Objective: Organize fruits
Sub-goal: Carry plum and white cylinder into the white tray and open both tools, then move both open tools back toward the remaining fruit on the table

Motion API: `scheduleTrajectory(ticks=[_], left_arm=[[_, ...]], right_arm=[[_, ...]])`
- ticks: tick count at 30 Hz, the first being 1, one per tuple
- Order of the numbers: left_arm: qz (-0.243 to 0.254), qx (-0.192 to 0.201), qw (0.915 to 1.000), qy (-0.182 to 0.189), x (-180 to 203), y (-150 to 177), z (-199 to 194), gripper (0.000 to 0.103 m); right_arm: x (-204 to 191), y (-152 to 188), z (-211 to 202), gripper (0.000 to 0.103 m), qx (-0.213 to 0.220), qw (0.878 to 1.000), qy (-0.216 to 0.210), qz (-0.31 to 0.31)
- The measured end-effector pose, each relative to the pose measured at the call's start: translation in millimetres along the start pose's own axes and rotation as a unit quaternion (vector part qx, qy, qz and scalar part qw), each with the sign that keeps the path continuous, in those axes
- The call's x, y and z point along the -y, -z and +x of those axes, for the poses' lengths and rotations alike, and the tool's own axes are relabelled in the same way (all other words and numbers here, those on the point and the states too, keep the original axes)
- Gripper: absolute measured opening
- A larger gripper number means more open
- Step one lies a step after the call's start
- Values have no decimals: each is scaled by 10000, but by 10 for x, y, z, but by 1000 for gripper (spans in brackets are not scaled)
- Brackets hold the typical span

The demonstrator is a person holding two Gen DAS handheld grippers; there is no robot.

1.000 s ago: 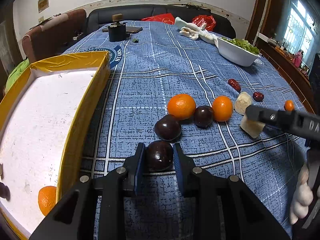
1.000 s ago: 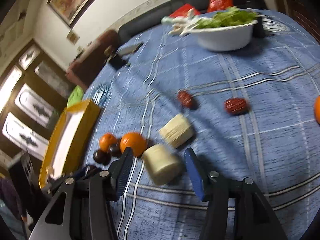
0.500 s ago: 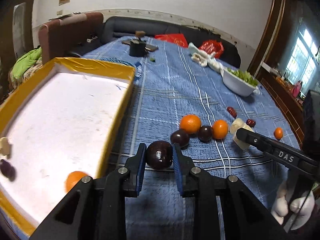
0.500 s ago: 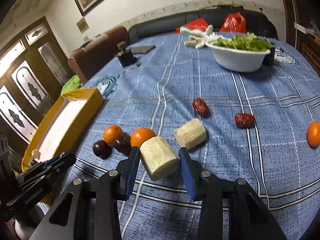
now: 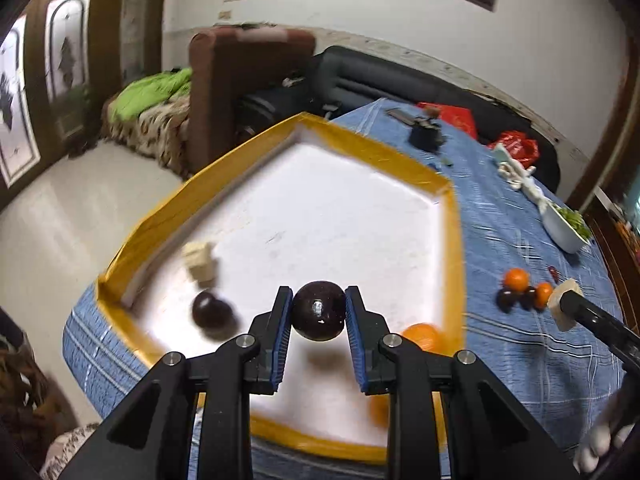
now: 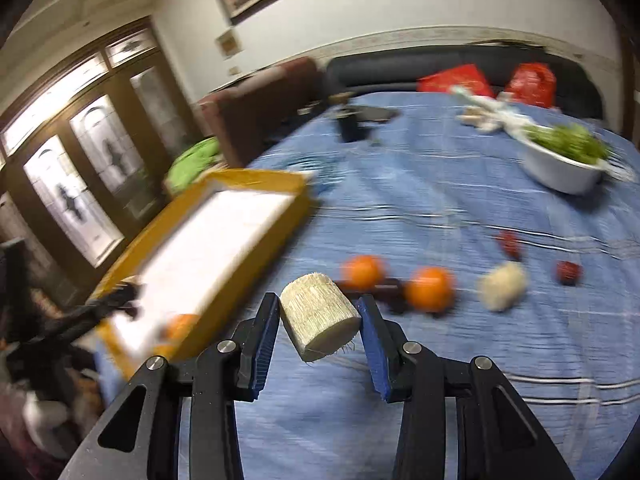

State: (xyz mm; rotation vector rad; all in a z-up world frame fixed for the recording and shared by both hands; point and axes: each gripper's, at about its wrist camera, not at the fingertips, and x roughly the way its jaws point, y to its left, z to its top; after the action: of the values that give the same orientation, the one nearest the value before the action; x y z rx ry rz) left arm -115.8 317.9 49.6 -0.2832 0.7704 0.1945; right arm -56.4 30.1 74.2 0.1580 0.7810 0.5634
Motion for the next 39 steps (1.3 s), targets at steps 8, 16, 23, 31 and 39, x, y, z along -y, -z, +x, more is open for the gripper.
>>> scheduleTrajectory(ticks=[8,16,23,31,39], left_arm=[[-157,-126,9998,-77,-228,25,118,26],[-248,-61,9995,182,-277,33,74,28],[-602,80,9976,345,-487,0,-70,59],[-656,142,9969,404,-428,-33,-166,64],[-358,213,9974,583,-160,-19,-325,77]], right_arm=[[-924,-44,503,45,-525,9944,-371,-843],[-1280,-59,1026,46,-976,9890,-409,-1032],[-1338,-49,1288,47,-1248,9861,-275,-1058],[-1311,-97,1097,56,-1020,9897,-409,-917],[-488,-19,390,65,-565,9978,-216,-279]])
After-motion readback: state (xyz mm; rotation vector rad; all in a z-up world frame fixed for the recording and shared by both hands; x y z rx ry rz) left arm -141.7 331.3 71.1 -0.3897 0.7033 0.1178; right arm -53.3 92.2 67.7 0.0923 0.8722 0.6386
